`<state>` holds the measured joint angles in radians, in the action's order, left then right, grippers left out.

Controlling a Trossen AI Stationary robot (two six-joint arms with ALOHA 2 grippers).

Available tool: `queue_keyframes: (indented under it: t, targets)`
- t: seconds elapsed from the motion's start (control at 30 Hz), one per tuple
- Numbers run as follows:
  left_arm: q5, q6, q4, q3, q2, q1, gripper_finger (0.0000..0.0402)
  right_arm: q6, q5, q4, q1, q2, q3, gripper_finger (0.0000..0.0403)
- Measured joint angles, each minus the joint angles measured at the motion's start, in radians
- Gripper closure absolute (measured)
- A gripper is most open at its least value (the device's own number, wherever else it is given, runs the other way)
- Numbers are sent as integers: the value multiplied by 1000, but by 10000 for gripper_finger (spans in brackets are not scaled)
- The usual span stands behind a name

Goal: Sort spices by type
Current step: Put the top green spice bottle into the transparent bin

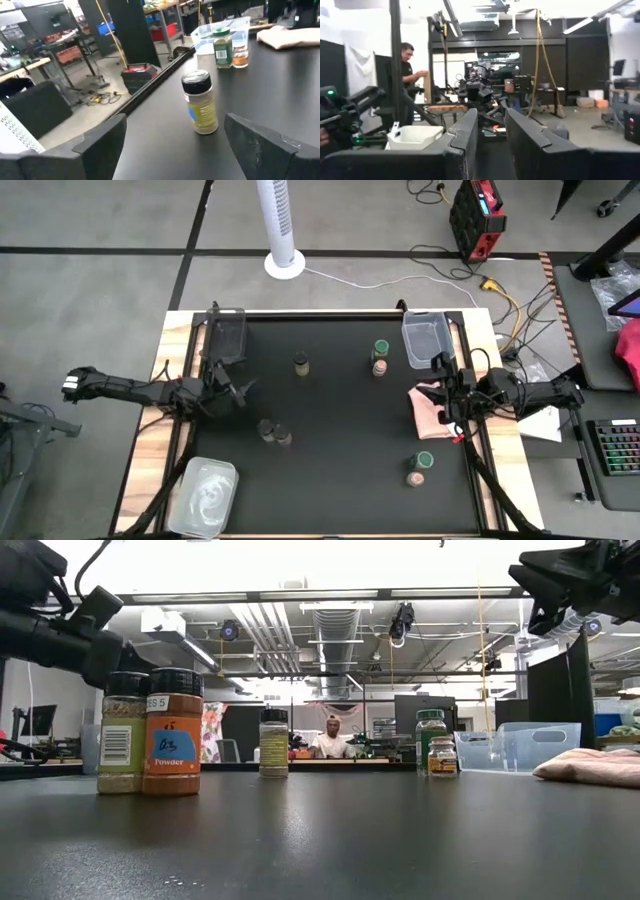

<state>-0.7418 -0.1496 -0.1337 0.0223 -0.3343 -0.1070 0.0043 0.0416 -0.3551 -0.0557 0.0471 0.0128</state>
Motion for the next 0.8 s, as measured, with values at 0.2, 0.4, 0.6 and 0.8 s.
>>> queue_keyframes:
  t: [0.2, 0.4, 0.6, 0.8]
  targets:
    - [0, 4, 0, 0, 0, 0, 82, 55, 38, 33, 0, 23, 116, 329]
    - [0, 14, 0, 0, 0, 0, 82, 63, 43, 128, 0, 112, 233, 341]
    - [116, 466, -65, 0, -1, -1, 82, 133, 246, 283, 1, 231, 342, 343]
    - [133, 691, -177, 0, 0, -1, 82, 210, 472, 440, 4, 376, 450, 332]
